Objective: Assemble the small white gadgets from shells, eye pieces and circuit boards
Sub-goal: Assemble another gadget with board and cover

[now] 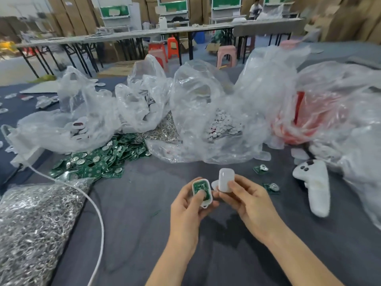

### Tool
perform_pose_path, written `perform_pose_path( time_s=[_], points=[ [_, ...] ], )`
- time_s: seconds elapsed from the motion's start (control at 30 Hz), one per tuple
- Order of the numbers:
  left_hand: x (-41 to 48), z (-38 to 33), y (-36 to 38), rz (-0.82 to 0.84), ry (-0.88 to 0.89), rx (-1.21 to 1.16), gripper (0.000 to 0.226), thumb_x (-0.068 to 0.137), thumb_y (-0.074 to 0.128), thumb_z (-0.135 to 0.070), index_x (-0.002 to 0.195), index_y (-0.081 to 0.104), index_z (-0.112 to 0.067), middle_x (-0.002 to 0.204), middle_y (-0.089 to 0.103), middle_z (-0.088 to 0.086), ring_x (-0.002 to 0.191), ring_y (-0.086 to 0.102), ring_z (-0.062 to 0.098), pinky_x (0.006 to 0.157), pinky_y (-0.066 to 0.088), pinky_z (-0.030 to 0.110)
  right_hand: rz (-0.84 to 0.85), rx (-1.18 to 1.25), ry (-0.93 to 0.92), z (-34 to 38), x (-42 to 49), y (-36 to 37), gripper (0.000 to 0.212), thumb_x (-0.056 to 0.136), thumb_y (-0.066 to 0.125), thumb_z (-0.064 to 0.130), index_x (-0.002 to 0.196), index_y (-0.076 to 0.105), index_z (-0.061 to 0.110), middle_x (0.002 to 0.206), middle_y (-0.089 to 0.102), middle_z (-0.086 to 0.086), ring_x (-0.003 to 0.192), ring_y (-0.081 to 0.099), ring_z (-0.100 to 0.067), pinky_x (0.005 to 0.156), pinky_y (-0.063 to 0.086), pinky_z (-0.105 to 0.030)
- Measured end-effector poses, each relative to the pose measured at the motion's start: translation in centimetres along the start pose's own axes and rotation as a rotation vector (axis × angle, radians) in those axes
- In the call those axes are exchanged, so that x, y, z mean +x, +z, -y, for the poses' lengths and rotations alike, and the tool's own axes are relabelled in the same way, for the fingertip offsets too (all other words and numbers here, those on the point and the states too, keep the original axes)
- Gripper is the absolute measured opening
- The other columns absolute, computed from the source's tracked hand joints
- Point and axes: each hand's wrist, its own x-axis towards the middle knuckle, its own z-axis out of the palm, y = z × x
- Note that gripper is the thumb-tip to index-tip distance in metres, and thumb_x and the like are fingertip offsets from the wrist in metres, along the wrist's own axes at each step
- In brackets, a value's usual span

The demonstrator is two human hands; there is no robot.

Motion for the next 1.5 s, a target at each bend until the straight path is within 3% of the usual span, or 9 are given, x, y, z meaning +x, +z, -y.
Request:
perform_pose_path(
  time_s=[0.13,0.37,0.5,0.67,0.77,0.93,1.17,1.5],
  points=[
    [0.2,0.1,0.1,-0.029,-0.001,0.005,0.024,0.093,0.047,0.005,0.106,0.065,-0.004,0.093,0.070,0.018,0.083,0.070,0.026,0.065,0.056,0.028,-0.024,0.111,0.000,0.6,0.6,-0.7,0.018,0.076,0.059,0.010,0.091,0.062,0.000,0.079,0.072,-0.017,0.069,0.071,-0.022,0.061,0.057,-0.022],
    [0.7,0.3,-0.1,0.037,-0.001,0.069,0.028,0.093,0.047,0.005,0.107,0.066,-0.009,0.087,0.073,0.008,0.078,0.070,0.020,0.065,0.055,0.025,-0.145,0.310,0.180,0.9,1.5,-2.1,0.021,0.080,0.059,0.014,0.097,0.061,0.001,0.076,0.071,-0.009,0.054,0.062,-0.012,0.051,0.054,-0.020],
    [0.6,0.3,-0.3,0.052,0.004,0.078,0.028,0.094,0.046,0.004,0.109,0.065,-0.009,0.084,0.073,0.010,0.077,0.070,0.019,0.066,0.056,0.026,-0.182,0.383,0.076,1.9,1.8,-2.8,0.034,0.073,0.062,0.017,0.106,0.061,0.007,0.071,0.069,-0.004,0.052,0.057,-0.011,0.048,0.049,-0.019],
    [0.5,0.1,-0.2,0.048,-0.022,0.026,0.025,0.095,0.044,0.003,0.109,0.063,-0.006,0.084,0.071,0.019,0.077,0.071,0.026,0.070,0.057,0.029,-0.189,0.550,-0.055,3.4,1.7,-4.2,0.024,0.077,0.059,0.011,0.101,0.063,0.014,0.075,0.062,-0.003,0.058,0.053,-0.012,0.048,0.045,-0.015],
    [0.5,0.0,-0.2,0.060,-0.044,0.020,0.024,0.094,0.045,0.002,0.108,0.062,-0.006,0.085,0.071,0.021,0.077,0.071,0.028,0.069,0.057,0.030,-0.217,0.557,-0.057,3.7,1.6,-4.4,0.028,0.075,0.061,0.013,0.103,0.059,0.012,0.079,0.063,-0.003,0.058,0.059,-0.012,0.049,0.048,-0.014],
    [0.5,-0.2,-0.3,0.102,-0.083,0.028,0.026,0.092,0.047,0.002,0.113,0.060,-0.005,0.094,0.071,0.022,0.086,0.071,0.030,0.071,0.057,0.030,-0.215,0.429,-0.049,3.5,1.4,-4.1,0.024,0.072,0.062,0.016,0.095,0.059,0.012,0.074,0.071,-0.002,0.061,0.069,-0.012,0.050,0.053,-0.016],
    [0.6,-0.6,-0.5,0.201,-0.140,0.075,0.042,0.092,0.033,0.015,0.121,0.057,-0.004,0.106,0.069,0.022,0.095,0.069,0.034,0.073,0.057,0.028,-0.112,-0.274,-0.201,1.5,0.7,-3.2,0.020,0.080,0.068,0.011,0.098,0.070,0.018,0.086,0.074,-0.010,0.061,0.066,-0.019,0.050,0.050,-0.021],
    [0.6,-0.6,-0.7,0.265,-0.166,0.121,0.044,0.092,0.034,0.016,0.123,0.056,-0.006,0.110,0.070,0.017,0.097,0.069,0.034,0.074,0.056,0.027,-0.014,-0.424,-0.231,1.0,0.3,-2.6,0.022,0.085,0.066,0.004,0.099,0.072,0.020,0.081,0.073,-0.001,0.066,0.064,-0.008,0.056,0.052,-0.020]
  ],
)
